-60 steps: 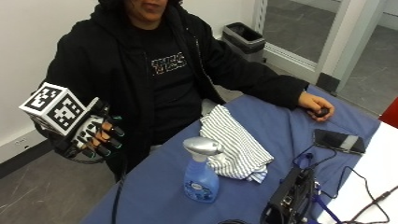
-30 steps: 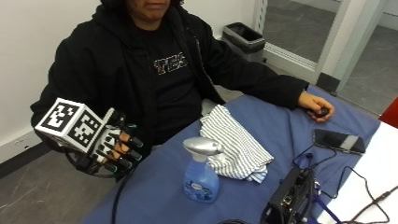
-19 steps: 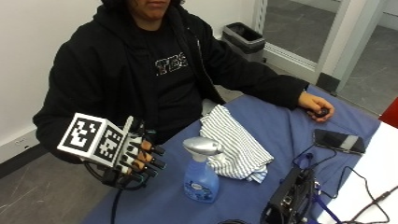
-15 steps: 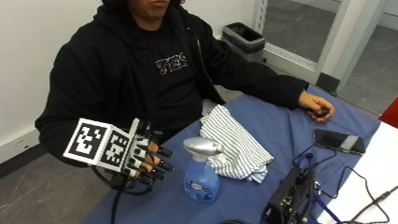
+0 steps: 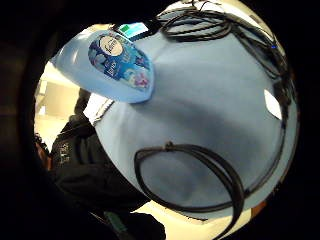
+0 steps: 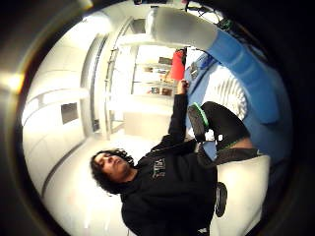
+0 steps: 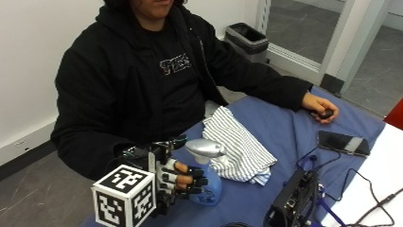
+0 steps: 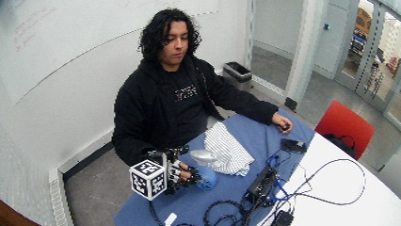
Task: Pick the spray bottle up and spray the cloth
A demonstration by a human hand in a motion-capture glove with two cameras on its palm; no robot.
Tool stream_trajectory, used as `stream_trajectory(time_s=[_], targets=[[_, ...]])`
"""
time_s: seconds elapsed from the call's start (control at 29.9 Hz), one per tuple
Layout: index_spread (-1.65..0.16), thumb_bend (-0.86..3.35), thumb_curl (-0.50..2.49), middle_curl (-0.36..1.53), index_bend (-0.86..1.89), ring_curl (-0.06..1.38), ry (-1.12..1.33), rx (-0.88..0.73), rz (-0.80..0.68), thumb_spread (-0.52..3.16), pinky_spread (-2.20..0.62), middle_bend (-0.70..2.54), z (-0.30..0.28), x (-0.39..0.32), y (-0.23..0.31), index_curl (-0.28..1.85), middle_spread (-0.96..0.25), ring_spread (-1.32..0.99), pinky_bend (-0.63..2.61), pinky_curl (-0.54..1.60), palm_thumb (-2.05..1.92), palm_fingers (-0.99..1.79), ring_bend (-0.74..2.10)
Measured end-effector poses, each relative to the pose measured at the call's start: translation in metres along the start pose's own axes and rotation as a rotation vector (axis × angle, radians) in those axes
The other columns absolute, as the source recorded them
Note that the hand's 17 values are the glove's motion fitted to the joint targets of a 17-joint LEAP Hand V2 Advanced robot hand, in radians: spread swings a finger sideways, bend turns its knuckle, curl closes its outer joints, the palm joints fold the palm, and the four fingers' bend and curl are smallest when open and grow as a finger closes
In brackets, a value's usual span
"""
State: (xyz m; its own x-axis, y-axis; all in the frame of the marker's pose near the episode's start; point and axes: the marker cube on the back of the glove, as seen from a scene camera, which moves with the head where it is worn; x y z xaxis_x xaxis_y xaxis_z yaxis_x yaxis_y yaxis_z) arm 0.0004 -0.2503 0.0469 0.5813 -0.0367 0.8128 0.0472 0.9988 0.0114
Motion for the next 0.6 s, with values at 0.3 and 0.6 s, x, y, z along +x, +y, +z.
stream_trajectory(time_s=[0.3, 0.6], targets=[[-0.24, 0.09, 0.33, 0.34, 0.21, 0.28, -0.142, -0.055, 0.039, 1.21, 0.23, 0.25, -0.008, -0.004, -0.012, 0.3, 0.02, 0.02, 0.2, 0.31, 0.77, 0.57, 0.34], [-0.23, 0.1, 0.37, 0.39, 0.2, 0.31, -0.312, 0.038, 0.044, 1.18, 0.21, 0.37, 0.007, -0.012, -0.036, 0.33, -0.01, -0.02, 0.1, 0.27, 0.88, 0.82, 0.37]])
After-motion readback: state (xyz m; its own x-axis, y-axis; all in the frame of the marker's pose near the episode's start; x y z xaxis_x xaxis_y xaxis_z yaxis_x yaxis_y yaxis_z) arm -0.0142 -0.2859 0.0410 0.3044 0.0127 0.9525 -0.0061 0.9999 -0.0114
